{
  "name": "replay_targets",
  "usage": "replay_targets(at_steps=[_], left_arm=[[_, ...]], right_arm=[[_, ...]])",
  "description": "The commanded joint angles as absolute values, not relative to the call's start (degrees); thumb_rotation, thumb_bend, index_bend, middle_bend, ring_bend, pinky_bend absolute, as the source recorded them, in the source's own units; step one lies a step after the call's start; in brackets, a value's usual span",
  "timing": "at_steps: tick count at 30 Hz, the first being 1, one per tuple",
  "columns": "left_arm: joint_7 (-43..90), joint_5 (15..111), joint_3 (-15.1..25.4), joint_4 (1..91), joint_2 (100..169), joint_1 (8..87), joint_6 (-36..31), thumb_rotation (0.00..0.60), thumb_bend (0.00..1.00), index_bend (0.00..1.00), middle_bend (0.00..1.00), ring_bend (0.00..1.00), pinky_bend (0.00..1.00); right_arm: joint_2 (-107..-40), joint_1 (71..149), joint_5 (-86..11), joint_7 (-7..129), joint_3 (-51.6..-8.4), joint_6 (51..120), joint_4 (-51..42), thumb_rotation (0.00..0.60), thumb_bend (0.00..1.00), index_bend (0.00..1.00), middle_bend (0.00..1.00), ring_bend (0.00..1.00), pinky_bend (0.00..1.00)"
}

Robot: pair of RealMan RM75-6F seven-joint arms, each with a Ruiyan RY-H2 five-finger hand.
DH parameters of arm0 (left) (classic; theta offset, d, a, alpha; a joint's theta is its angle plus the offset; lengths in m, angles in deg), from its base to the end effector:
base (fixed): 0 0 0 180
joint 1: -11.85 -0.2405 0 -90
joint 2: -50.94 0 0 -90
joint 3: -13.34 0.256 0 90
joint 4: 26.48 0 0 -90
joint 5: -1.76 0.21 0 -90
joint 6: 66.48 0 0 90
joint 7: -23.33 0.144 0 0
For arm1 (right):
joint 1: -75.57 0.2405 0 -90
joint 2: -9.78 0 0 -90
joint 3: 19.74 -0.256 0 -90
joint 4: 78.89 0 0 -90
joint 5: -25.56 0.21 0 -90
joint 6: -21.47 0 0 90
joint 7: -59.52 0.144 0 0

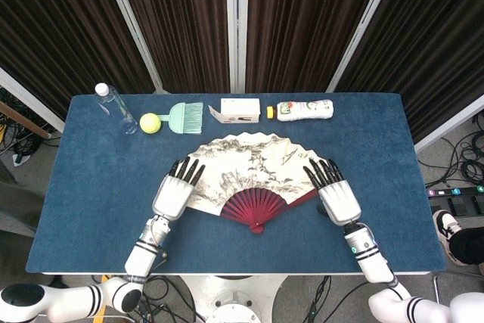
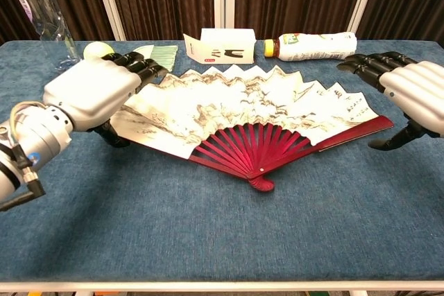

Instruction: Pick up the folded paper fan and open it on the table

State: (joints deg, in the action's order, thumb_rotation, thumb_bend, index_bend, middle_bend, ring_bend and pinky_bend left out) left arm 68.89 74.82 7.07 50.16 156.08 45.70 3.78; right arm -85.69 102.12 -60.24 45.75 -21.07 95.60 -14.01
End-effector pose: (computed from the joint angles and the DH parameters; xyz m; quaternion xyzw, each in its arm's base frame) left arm -0.1482 0.2865 -0.0710 -0.7605 -0.2156 -0.3270 0.5179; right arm -0.2478 -0.2839 -0.0121 0.7333 -0.2609 0.3751 0.5035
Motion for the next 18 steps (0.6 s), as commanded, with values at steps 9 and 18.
replay_targets(at_steps=[9, 18], left_arm=[[63.56, 61.06, 3.78, 67.52, 141.6, 49.74, -13.53, 0.6, 0.0, 0.06, 0.0, 0.0, 0.01], [54.42, 56.26, 2.49, 71.18, 131.29, 54.17, -25.13, 0.6, 0.0, 0.05, 0.0, 0.0, 0.0]], right_arm=[[-72.84, 101.67, -54.32, 46.37, -23.71, 89.11, 1.36, 0.6, 0.0, 0.0, 0.0, 0.0, 0.0], [-68.07, 99.68, -53.09, 47.3, -24.16, 90.34, 5.01, 0.6, 0.0, 0.0, 0.0, 0.0, 0.0]])
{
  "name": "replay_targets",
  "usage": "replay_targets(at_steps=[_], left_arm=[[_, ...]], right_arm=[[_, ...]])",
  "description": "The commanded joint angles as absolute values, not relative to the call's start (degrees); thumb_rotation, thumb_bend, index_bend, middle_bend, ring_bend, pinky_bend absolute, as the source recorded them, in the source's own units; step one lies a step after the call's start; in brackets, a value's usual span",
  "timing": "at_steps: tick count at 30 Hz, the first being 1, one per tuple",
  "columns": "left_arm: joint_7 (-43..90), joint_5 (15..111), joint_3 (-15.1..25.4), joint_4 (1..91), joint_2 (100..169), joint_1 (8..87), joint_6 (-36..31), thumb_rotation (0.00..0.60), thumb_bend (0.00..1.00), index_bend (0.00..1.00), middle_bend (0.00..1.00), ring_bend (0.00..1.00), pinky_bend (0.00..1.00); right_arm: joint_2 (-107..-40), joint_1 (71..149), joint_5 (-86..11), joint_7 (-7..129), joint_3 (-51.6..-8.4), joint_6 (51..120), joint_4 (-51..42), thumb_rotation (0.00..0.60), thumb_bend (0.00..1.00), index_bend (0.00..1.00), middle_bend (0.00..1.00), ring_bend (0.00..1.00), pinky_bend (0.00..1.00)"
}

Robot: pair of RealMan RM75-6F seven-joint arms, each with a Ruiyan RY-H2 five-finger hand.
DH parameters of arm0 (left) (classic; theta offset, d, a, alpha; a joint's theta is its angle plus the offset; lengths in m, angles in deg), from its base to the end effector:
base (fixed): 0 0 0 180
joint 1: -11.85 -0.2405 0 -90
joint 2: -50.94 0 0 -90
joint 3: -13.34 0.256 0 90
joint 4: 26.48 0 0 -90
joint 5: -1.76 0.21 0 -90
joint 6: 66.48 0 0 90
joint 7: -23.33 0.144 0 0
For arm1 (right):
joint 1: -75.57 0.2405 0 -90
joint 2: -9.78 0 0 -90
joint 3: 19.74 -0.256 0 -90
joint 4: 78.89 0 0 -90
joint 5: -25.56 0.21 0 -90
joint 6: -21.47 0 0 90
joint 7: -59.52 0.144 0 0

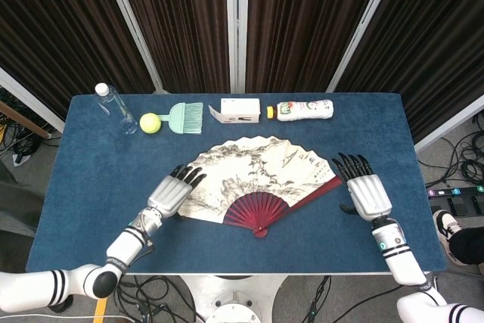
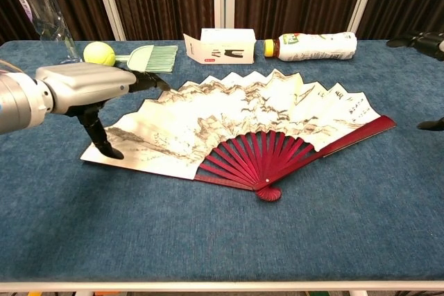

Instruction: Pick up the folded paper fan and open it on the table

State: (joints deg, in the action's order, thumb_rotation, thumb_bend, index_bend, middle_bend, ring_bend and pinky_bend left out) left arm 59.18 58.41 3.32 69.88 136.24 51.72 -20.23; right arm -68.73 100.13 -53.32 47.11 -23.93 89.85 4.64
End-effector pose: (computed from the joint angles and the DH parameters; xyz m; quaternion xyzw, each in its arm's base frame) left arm -0.1417 0.3010 -0.0298 -0.8084 -0.3740 -0.2780 0.3595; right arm -0.2601 -0.2837 0.0593 0.7047 -0.3433 0.3506 0.5124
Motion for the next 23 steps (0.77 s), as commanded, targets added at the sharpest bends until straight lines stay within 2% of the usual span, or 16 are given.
replay_targets(at_steps=[1, 6, 11, 16, 20, 23], left_arm=[[54.03, 56.7, 2.34, 70.99, 130.91, 54.0, -23.92, 0.6, 0.0, 0.05, 0.0, 0.0, 0.0], [48.61, 60.98, 1.79, 69.01, 129.72, 47.96, -10.25, 0.6, 0.0, 0.07, 0.01, 0.0, 0.0], [44.48, 66.2, 4.59, 64.28, 127.43, 39.76, 3.21, 0.6, 0.0, 0.1, 0.02, 0.0, 0.0], [36.61, 70.83, 8.2, 62.86, 123.41, 32.17, 10.71, 0.6, 0.0, 0.11, 0.03, 0.0, 0.0], [35.25, 74.41, 10.91, 63.89, 122.0, 26.25, 18.55, 0.6, 0.0, 0.12, 0.05, 0.0, 0.0], [35.84, 75.83, 12.7, 66.35, 121.08, 22.93, 22.02, 0.6, 0.0, 0.12, 0.05, 0.0, 0.0]], right_arm=[[-67.68, 99.45, -53.17, 47.09, -24.22, 90.79, 5.07, 0.6, 0.0, 0.0, 0.0, 0.0, 0.0], [-63.55, 97.62, -55.37, 53.4, -23.83, 93.08, 5.62, 0.6, 0.03, 0.0, 0.06, 0.0, 0.0], [-58.85, 93.88, -56.34, 61.25, -23.59, 97.47, 4.98, 0.6, 0.12, 0.0, 0.09, 0.0, 0.0], [-54.8, 89.93, -57.79, 67.61, -22.16, 101.17, 6.09, 0.6, 0.14, 0.0, 0.09, 0.0, 0.0], [-53.37, 86.84, -58.49, 70.26, -21.48, 104.58, 7.0, 0.6, 0.14, 0.0, 0.1, 0.0, 0.0], [-52.95, 84.96, -58.57, 70.74, -21.08, 106.32, 7.99, 0.6, 0.15, 0.0, 0.1, 0.0, 0.0]])
